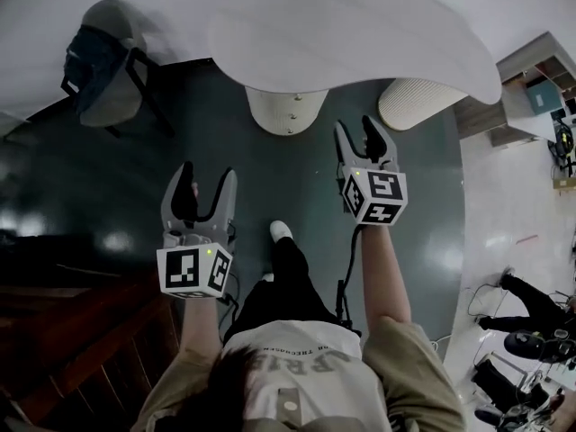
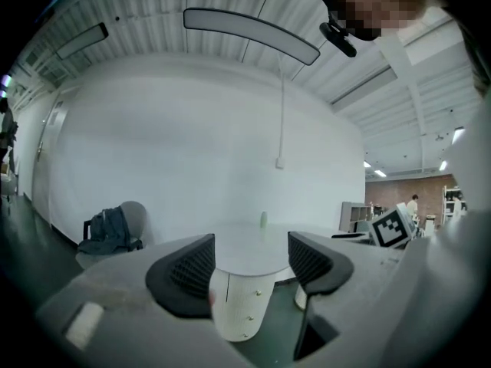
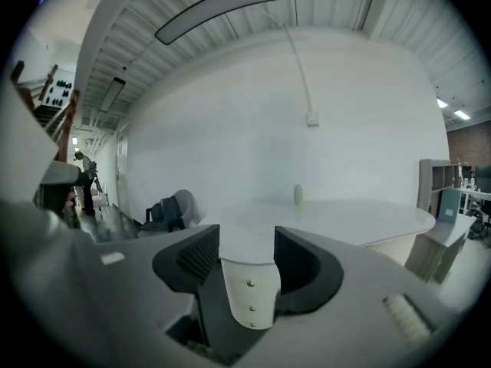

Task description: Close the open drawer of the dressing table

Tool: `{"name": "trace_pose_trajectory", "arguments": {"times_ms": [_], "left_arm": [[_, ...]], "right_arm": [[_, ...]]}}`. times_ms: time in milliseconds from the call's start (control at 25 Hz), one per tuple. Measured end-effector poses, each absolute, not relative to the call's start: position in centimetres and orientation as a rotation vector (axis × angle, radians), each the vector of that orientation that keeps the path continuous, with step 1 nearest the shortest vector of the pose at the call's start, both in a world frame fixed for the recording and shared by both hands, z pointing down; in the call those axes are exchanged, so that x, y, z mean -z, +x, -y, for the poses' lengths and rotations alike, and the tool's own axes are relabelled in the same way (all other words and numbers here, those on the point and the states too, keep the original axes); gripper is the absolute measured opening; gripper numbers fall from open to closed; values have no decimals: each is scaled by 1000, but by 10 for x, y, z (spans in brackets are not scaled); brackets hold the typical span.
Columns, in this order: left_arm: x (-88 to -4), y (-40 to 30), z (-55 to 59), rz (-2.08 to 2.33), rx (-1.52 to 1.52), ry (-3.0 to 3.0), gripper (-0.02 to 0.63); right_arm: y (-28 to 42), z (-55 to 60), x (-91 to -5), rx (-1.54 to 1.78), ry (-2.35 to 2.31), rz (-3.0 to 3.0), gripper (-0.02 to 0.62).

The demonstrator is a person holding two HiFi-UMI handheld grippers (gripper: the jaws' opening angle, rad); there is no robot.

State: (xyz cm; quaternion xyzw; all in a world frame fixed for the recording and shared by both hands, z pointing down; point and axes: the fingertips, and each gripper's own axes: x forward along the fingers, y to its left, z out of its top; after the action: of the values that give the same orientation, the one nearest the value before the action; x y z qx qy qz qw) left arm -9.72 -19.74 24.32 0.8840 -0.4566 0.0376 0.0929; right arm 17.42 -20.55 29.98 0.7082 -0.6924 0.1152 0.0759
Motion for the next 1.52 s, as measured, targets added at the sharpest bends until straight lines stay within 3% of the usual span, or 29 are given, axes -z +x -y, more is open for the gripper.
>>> {"name": "trace_pose_trajectory", "arguments": {"times_ms": [240,400,880,1520], "left_arm": [[-156,-91,195,1341,-83,2681,310],[-110,-94,198,1375,-36,2749,246],[-88,-109,196,1402,-7,2772,13],[-79,-102,173,1291,29,2845,7]], "right_arm": [[172,178,-191,-261,2157,2134,227],[166,168,-135,-178,2171,2184,213],[146,138,-98,-139,2221,2144,14],[125,101,-82,-123,2273,2153,5]]}}
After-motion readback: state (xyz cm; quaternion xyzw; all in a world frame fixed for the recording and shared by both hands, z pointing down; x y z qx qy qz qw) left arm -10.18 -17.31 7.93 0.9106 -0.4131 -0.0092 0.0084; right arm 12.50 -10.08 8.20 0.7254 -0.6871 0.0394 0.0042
